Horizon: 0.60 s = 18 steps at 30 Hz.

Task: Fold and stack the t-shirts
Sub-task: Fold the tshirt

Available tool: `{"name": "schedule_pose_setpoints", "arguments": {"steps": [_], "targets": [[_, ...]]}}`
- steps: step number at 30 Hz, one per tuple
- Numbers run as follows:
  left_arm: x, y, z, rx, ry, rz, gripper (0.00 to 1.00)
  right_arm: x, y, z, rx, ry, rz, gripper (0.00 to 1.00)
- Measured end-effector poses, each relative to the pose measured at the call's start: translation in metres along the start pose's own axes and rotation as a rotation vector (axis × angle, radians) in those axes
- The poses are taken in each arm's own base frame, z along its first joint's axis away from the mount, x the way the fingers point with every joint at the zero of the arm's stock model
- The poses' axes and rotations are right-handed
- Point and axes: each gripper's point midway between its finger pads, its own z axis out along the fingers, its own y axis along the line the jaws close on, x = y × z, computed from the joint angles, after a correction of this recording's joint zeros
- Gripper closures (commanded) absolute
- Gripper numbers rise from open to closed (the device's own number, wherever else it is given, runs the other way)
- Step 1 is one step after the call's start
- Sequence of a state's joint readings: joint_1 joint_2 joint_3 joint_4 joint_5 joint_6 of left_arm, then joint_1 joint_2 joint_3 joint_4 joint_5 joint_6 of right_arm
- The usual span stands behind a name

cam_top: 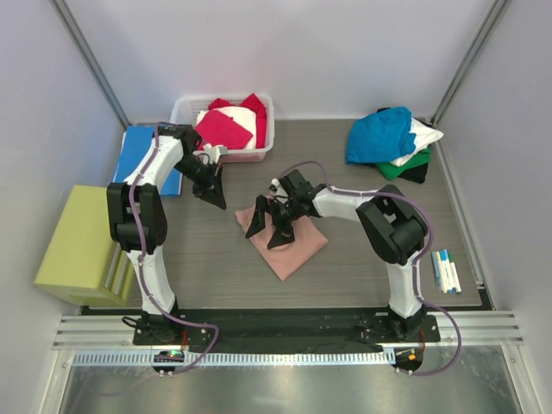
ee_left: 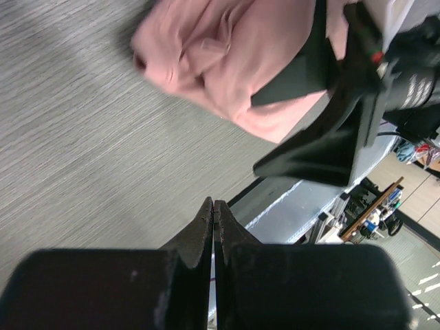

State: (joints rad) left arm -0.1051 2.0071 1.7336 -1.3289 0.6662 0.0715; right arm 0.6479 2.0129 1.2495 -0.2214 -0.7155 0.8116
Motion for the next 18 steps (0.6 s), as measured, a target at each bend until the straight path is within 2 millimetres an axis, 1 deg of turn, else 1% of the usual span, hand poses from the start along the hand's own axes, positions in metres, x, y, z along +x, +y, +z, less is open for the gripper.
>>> {"name": "schedule_pose_setpoints", "arguments": {"steps": [2, 4, 8, 10, 12, 15, 16, 17, 18], "targets": [[0.0, -0.001, 0.0, 0.006, -0.001, 0.0, 1.0, 0.009, 0.006, 0.005, 0.004, 0.023, -0.008, 0.0], [0.0, -0.002, 0.0, 0.011, -0.001, -0.001, 1.0, 0.01, 0.01, 0.004, 0.004, 0.031, -0.002, 0.0], [0.0, -0.004, 0.0, 0.012, -0.001, 0.005, 1.0, -0.008, 0.024, -0.009, -0.02, -0.001, 0.003, 0.0], [0.002, -0.004, 0.001, 0.012, 0.002, 0.008, 1.0, -0.017, 0.036, -0.019, -0.043, -0.02, -0.009, 0.0], [0.002, -0.004, 0.001, 0.012, 0.005, 0.016, 1.0, -0.026, 0.051, -0.035, -0.071, -0.049, -0.034, 0.0], [0.004, -0.005, 0.003, 0.012, 0.01, 0.021, 1.0, -0.041, 0.067, -0.059, -0.108, -0.099, -0.067, 0.0], [0.004, -0.005, 0.003, 0.013, 0.012, 0.022, 1.0, -0.047, 0.069, -0.067, -0.119, -0.115, -0.078, 0.0], [0.004, -0.005, 0.003, 0.013, 0.013, 0.022, 1.0, -0.05, 0.07, -0.069, -0.123, -0.122, -0.084, 0.0], [0.004, -0.005, 0.004, 0.013, 0.014, 0.023, 1.0, -0.06, 0.064, -0.077, -0.123, -0.144, -0.075, 0.0]]}}
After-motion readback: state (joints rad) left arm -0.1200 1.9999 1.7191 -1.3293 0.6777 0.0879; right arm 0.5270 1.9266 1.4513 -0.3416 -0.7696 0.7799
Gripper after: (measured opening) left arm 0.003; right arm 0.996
